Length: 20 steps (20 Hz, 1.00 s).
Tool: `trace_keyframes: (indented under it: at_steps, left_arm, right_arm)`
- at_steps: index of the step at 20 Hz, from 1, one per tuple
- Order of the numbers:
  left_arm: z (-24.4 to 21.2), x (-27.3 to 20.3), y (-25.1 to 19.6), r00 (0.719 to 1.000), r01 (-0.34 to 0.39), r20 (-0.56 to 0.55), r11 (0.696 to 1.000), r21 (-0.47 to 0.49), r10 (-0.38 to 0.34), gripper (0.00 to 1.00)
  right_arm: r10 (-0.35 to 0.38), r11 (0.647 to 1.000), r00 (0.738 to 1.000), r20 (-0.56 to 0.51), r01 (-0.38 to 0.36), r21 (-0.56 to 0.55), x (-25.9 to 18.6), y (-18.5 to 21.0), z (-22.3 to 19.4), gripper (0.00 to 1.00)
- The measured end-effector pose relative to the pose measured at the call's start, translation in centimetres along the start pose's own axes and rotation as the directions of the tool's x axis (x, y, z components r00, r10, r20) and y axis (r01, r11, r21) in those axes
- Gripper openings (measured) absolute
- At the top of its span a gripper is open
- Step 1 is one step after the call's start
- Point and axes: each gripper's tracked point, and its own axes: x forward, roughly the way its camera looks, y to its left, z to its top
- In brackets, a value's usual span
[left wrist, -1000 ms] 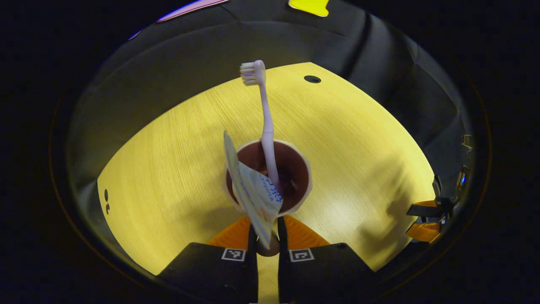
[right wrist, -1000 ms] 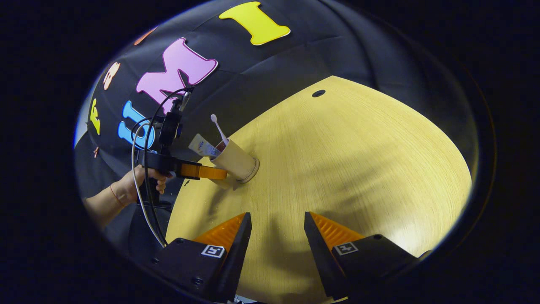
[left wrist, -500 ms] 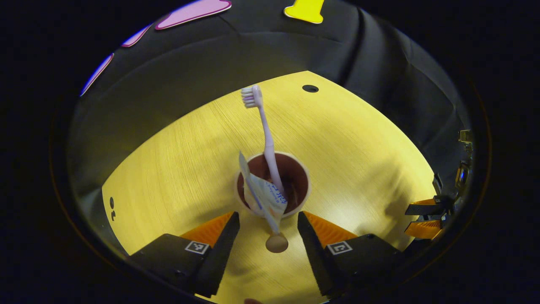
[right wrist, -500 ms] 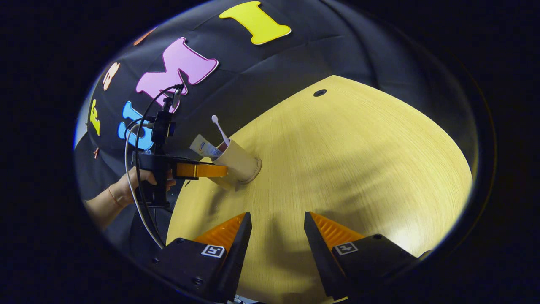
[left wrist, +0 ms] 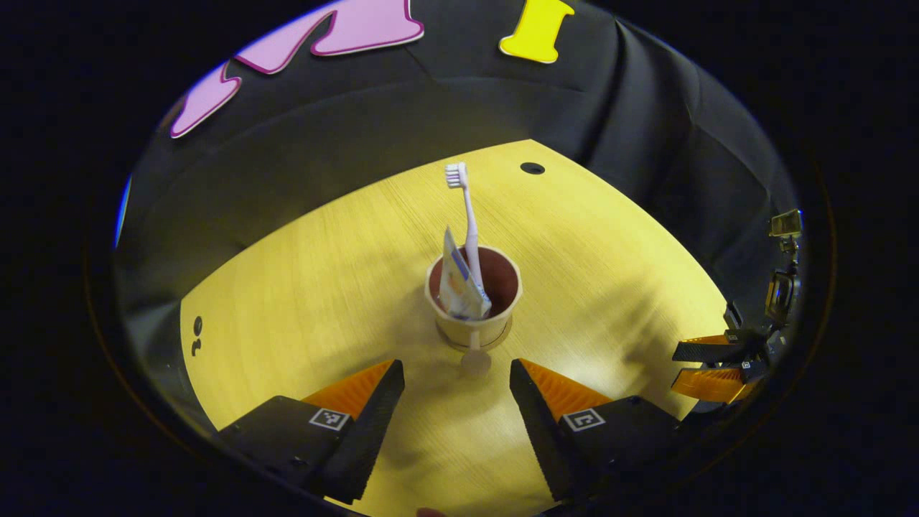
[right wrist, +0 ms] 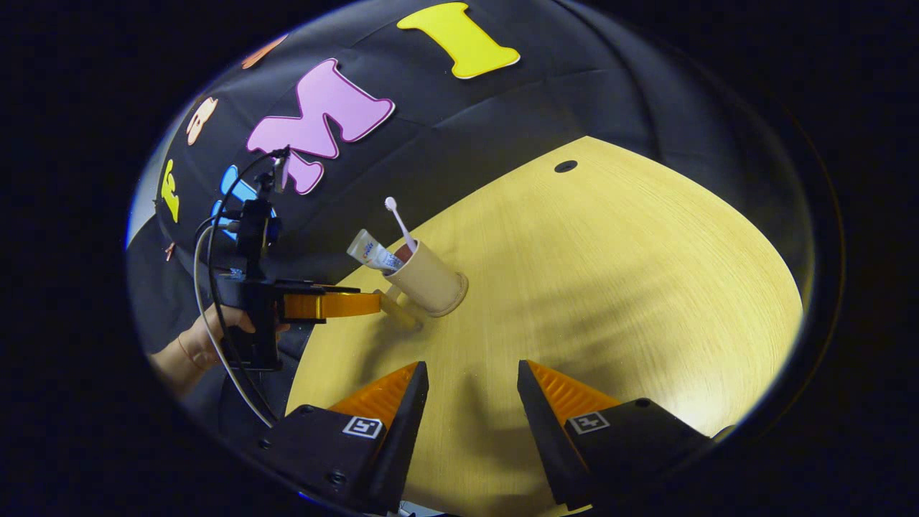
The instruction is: Put the toothbrush and toothpaste on the desktop into the cup, then pick up the cup and place it on the coaster on the desktop.
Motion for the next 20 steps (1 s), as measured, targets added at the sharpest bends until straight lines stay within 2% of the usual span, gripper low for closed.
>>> trace_keyframes:
  at_steps: [3, 7, 11, 14, 20]
  left_arm:
    - [-1.2, -3.3, 0.5, 0.999, -0.019, 0.04, 1.0, -0.025, 0.02, 0.92]
    - [-3.5, -7.6, 0.5, 0.996, -0.009, 0.082, 0.996, -0.084, 0.016, 0.92]
    - [-5.8, -11.1, 1.1, 0.99, -0.019, 0.131, 0.985, -0.172, 0.042, 0.92]
    - [-7.8, -13.1, 1.4, 0.982, -0.015, 0.178, 0.973, -0.229, 0.057, 0.92]
    - [-11.7, -15.7, 0.9, 0.973, -0.032, 0.212, 0.959, -0.281, 0.094, 0.94]
  right_arm:
    - [0.008, 1.0, 1.0, -0.001, -0.008, -0.028, -0.3, 1.5, 0.0, 0.78]
    - [0.013, 0.998, 1.0, 0.001, -0.013, -0.067, -0.7, 3.5, 0.3, 0.78]
    - [0.009, 0.994, 1.0, -0.002, -0.009, -0.107, -1.3, 5.2, 0.3, 0.78]
    - [0.005, 0.989, 1.0, -0.005, -0.005, -0.147, -1.8, 6.4, 0.2, 0.78]
    - [0.003, 0.975, 1.0, 0.008, -0.001, -0.222, -2.7, 8.6, 0.4, 0.81]
